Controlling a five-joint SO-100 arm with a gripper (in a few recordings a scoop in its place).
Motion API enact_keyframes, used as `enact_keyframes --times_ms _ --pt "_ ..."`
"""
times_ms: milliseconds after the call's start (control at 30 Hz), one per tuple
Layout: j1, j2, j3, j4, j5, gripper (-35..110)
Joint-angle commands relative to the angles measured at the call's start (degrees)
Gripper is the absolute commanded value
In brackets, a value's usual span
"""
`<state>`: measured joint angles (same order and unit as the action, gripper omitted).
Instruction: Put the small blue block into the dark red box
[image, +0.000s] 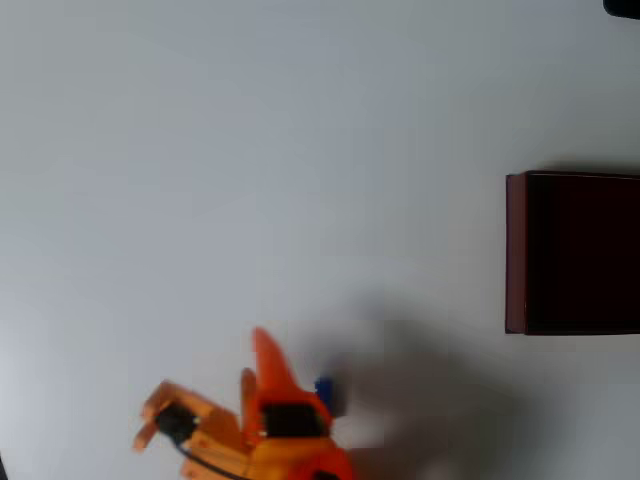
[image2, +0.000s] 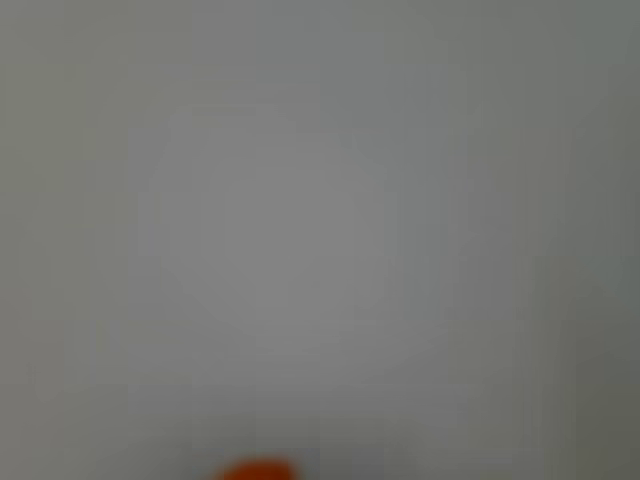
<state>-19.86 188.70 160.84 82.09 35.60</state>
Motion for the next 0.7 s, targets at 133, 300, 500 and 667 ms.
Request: enact_keyframes --times_ms 133,300,500,667 --pt "15.21 -12.48 -14.06 11.16 23.91 31" --pt "16.61 -12.74 -12.92 15.03 39.9 31" --pt "10.2 -14.94 -6.42 15.47 59.85 31" --pt "6.06 -19.86 -6.33 14.24 68.29 30"
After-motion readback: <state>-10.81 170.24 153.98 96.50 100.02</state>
